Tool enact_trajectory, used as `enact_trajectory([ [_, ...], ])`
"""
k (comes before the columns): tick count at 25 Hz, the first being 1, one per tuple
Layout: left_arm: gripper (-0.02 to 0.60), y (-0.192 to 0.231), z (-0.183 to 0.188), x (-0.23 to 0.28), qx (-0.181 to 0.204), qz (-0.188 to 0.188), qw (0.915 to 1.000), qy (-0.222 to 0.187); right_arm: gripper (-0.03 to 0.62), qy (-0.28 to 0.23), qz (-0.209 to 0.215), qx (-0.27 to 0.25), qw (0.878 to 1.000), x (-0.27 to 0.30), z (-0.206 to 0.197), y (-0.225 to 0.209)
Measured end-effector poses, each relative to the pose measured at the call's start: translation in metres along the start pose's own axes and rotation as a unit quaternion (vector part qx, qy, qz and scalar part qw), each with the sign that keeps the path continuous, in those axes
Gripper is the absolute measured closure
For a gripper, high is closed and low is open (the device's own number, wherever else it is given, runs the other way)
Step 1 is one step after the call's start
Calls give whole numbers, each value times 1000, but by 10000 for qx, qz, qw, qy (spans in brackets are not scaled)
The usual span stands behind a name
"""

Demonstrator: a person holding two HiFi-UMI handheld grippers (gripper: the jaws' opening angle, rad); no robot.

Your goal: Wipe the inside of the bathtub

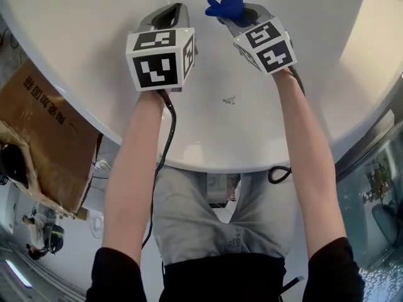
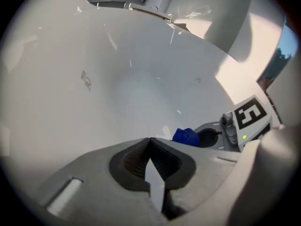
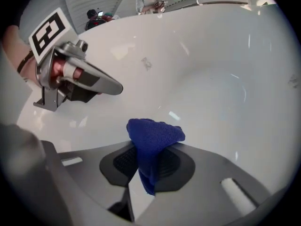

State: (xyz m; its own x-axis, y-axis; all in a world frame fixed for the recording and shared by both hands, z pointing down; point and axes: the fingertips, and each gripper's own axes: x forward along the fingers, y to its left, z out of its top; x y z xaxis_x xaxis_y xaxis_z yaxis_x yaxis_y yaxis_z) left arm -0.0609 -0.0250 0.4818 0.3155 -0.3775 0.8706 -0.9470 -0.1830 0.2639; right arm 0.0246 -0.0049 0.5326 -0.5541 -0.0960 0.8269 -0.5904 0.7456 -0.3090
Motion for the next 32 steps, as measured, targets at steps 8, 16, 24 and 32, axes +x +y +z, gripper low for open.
enact_trajectory([
  [8,578,9,-18,17,-318,22,9994,121,517,873,615,-587,9926,60,-50,26],
  [16,578,14,-25,9,-383,46,9991,152,517,1506,672,-558,9847,88,-81,50],
  [24,578,16,-35,0,-461,49,9988,136,517,1776,928,-667,9774,104,-92,71],
  [32,578,18,-38,-8,-527,72,9985,85,517,2026,1467,-845,9645,103,-100,98],
])
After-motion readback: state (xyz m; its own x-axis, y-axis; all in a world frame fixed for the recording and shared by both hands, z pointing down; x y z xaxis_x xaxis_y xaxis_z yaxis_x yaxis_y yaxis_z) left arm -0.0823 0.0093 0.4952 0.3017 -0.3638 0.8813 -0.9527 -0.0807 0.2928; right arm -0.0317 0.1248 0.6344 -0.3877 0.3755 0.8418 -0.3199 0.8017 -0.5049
